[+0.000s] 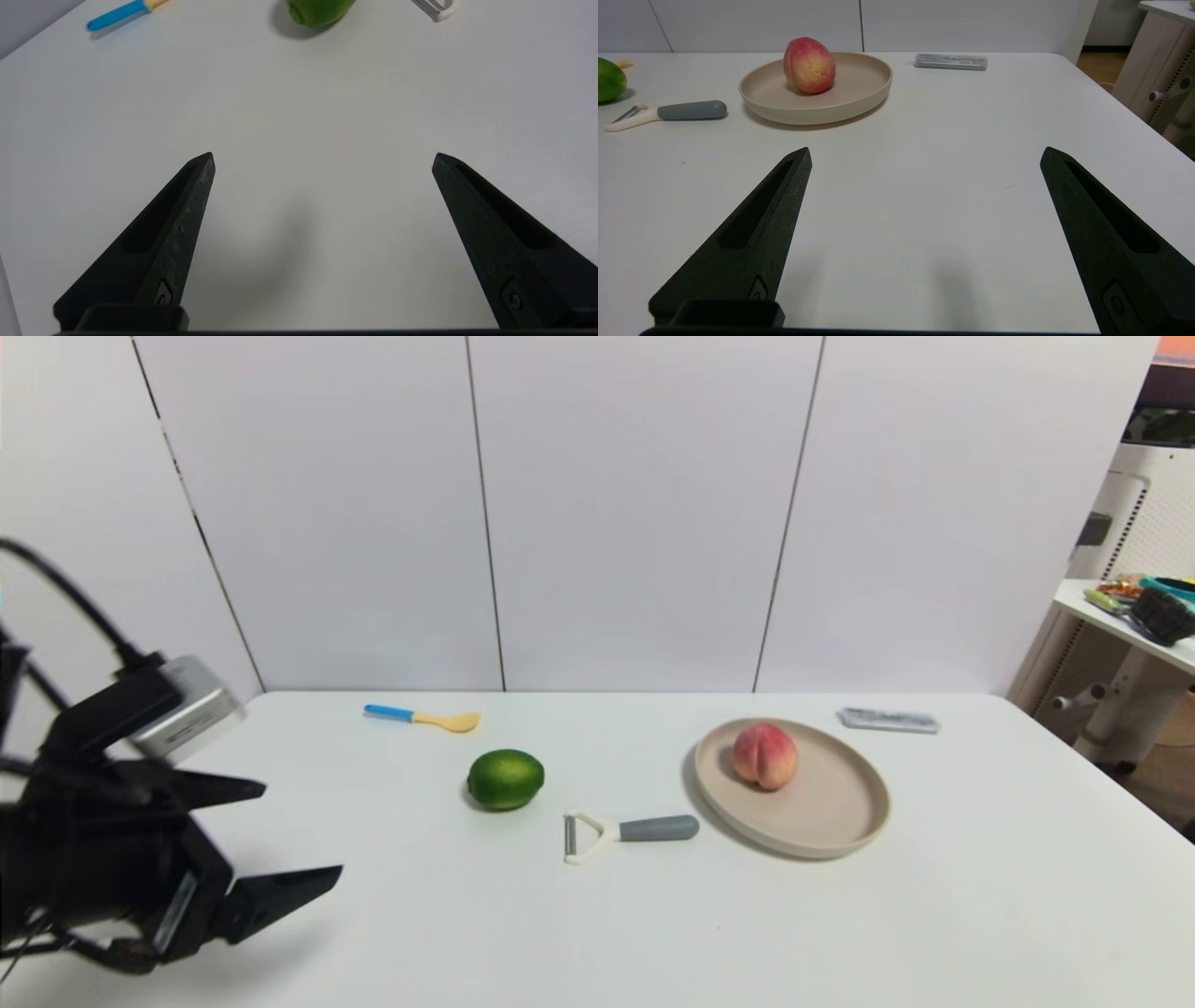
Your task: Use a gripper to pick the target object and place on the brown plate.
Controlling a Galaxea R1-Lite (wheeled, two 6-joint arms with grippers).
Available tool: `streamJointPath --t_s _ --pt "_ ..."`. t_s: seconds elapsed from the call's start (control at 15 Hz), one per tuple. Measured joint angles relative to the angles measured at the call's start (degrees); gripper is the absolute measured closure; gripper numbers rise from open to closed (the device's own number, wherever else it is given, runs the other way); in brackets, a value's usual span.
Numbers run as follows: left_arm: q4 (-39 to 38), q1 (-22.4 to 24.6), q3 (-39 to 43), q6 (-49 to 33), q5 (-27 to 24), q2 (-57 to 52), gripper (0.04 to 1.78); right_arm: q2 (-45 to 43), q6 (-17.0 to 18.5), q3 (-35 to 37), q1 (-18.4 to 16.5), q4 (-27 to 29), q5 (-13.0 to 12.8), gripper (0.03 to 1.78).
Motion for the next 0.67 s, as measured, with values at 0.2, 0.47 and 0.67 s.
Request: streamJointPath --t_s 0.2,0.47,0.67 --pt "-11.5 3.9 16.2 -4.8 0.2 -16.9 0.13 0.0 0.0 0.0 0.0 0.0 0.0 0.12" --pt "-18.7 9.6 32.9 -8.1 0.3 -37.8 0.13 0.0 0.0 0.0 0.0 0.0 0.0 0.12" --pt "-16.2 12.9 37.7 -8.8 1.7 -49.2 0.13 0.0 0.0 0.0 0.0 0.0 0.0 0.12"
